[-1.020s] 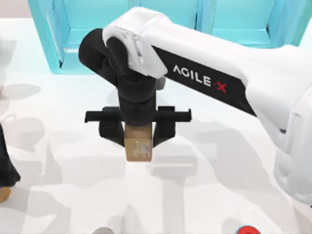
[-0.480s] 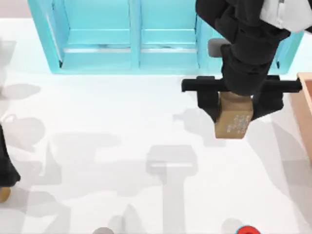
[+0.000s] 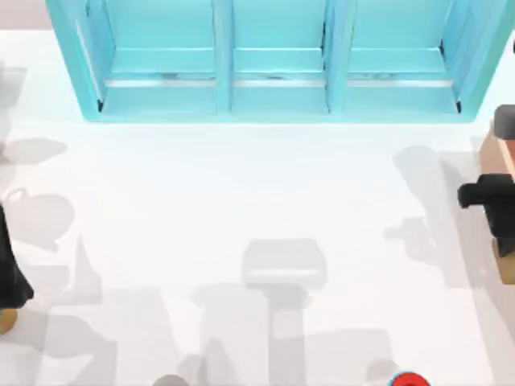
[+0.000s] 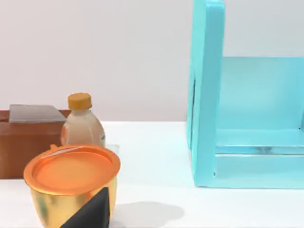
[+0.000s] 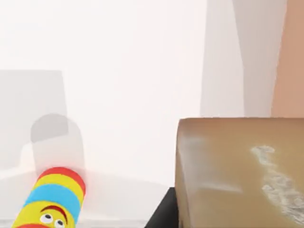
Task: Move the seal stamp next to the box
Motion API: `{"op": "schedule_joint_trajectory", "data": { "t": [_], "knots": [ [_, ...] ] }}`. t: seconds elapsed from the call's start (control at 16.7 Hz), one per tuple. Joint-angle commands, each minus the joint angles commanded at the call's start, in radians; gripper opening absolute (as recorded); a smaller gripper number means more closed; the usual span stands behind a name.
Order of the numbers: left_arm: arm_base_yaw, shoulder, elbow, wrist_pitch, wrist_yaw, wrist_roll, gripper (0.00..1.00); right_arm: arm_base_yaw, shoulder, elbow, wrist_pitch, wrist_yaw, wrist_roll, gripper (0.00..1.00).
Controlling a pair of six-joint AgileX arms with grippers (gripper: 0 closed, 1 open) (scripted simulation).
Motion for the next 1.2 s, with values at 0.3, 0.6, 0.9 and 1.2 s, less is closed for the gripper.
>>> {"op": "schedule_joint_trajectory", "data": {
  "t": [0.3,0.6,0.9,1.2],
  "knots": [
    [0.000,0.000,0.000,0.000,0.000,0.000,1.00,-0.006,-0.012,-0.014,0.000,0.001,-0.009,0.00],
    [0.000,0.000,0.000,0.000,0.000,0.000,1.00,-0.005,-0.007,-0.115,0.103,0.001,-0.009,0.00],
    [0.000,0.000,0.000,0.000,0.000,0.000,1.00,-0.006,0.003,-0.252,0.256,0.000,-0.004,0.00],
    [0.000,0.000,0.000,0.000,0.000,0.000,1.00,-0.004,0.005,-0.256,0.260,0.000,-0.005,0.08]
  ]
}}
